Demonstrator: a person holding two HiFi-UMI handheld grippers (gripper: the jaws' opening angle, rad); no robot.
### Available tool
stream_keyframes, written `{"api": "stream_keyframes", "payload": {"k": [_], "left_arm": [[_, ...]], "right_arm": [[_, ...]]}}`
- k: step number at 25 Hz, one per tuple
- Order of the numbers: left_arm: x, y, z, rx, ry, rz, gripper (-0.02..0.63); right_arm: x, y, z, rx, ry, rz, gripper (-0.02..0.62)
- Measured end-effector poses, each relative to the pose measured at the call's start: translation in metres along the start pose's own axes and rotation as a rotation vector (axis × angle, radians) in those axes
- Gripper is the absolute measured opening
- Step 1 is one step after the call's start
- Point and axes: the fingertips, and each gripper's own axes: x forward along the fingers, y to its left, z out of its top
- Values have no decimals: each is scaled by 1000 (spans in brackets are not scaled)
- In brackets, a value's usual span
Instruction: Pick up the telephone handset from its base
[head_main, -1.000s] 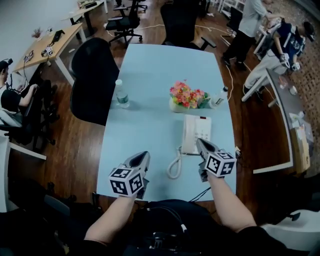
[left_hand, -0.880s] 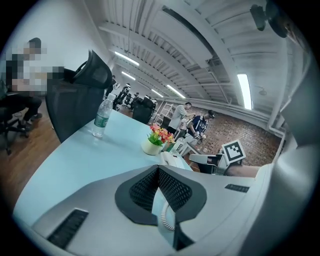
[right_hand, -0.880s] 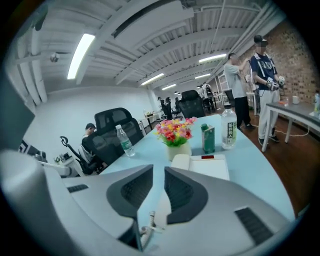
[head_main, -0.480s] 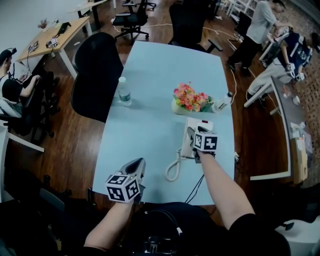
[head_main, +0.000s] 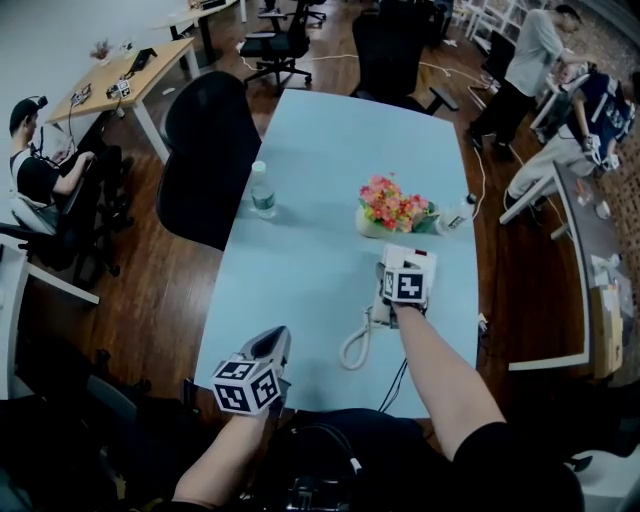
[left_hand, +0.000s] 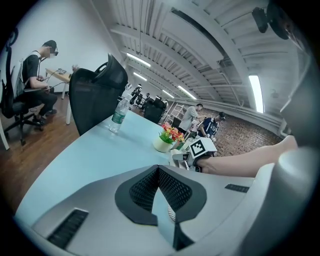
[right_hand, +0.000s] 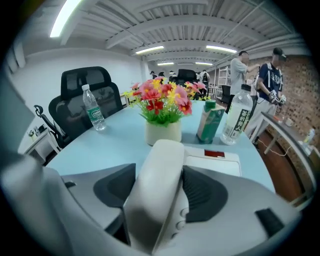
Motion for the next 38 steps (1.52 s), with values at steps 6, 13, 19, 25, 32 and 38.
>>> {"api": "stream_keyframes", "payload": {"k": [6, 13, 19, 25, 32, 38], "left_arm": [[2, 1, 3, 8, 2, -6, 0], [-4, -1, 10, 26, -9, -15, 0], [-11, 2, 12, 42, -11, -13, 0], [-10, -7, 8, 73, 7, -39, 0], [-8, -31, 1, 135, 46, -96, 0], [-1, -50, -13, 169, 87, -143, 0]], "right_arm": [[7, -2, -5, -8, 20, -51, 322], [-1, -9, -1, 144, 7, -10, 276], [-37, -3, 15, 255, -123, 131, 262], [-132, 17, 37, 326, -340, 345, 259], [-262, 33, 10, 277, -469, 456, 258], [-299, 51, -66, 241, -422, 451, 258]]}}
